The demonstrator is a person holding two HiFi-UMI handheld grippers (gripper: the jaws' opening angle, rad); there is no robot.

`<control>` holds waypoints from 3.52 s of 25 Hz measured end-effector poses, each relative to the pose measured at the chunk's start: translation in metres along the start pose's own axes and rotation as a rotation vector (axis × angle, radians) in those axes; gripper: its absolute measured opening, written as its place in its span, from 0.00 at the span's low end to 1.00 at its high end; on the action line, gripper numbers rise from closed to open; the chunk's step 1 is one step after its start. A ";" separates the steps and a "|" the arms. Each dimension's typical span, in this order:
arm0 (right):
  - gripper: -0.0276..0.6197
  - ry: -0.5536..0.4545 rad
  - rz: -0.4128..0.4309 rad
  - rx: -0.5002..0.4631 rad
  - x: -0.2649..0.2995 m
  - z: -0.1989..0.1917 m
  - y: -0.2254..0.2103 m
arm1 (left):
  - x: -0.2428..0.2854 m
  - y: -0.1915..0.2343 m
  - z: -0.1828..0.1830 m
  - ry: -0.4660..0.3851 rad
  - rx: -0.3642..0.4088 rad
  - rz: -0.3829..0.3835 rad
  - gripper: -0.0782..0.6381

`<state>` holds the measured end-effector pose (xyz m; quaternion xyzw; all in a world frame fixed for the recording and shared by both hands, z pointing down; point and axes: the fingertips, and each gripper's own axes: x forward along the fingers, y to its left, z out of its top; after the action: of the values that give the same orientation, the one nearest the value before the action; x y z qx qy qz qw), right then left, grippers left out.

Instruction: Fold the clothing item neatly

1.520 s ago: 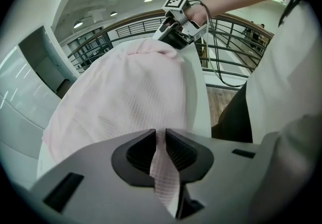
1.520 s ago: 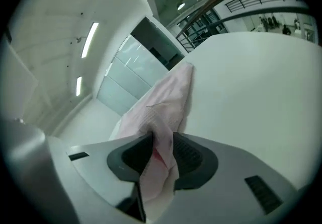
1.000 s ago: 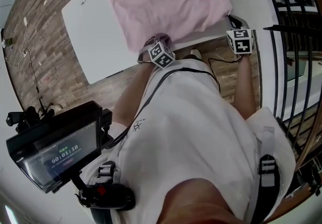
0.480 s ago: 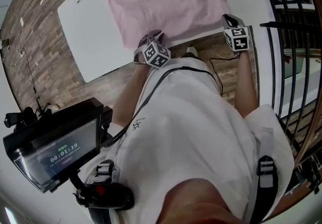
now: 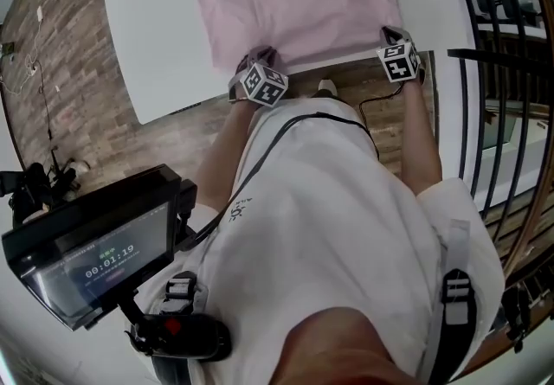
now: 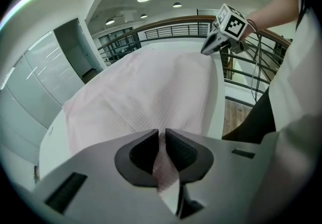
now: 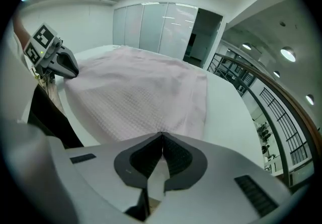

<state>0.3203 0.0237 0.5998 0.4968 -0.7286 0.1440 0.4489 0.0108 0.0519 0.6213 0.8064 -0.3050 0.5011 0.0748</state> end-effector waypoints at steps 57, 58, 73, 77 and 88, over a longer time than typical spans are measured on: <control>0.13 0.039 0.351 -0.713 0.017 0.021 0.061 | -0.012 0.035 -0.061 0.175 0.154 -0.108 0.21; 0.13 0.036 0.339 -0.705 0.018 0.021 0.060 | -0.011 0.035 -0.059 0.171 0.164 -0.098 0.20; 0.10 -0.034 0.358 -0.626 -0.032 0.018 0.068 | -0.057 -0.002 -0.066 0.103 0.135 -0.113 0.17; 0.10 -0.041 0.404 -0.602 -0.063 0.012 0.079 | -0.088 -0.023 -0.073 0.093 0.094 -0.144 0.17; 0.10 -0.131 0.334 -0.621 -0.085 0.071 0.051 | -0.130 0.029 -0.033 0.046 0.082 -0.008 0.17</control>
<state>0.2496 0.0511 0.5045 0.2190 -0.8359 -0.0450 0.5013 -0.0706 0.0968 0.5212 0.7982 -0.2793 0.5313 0.0506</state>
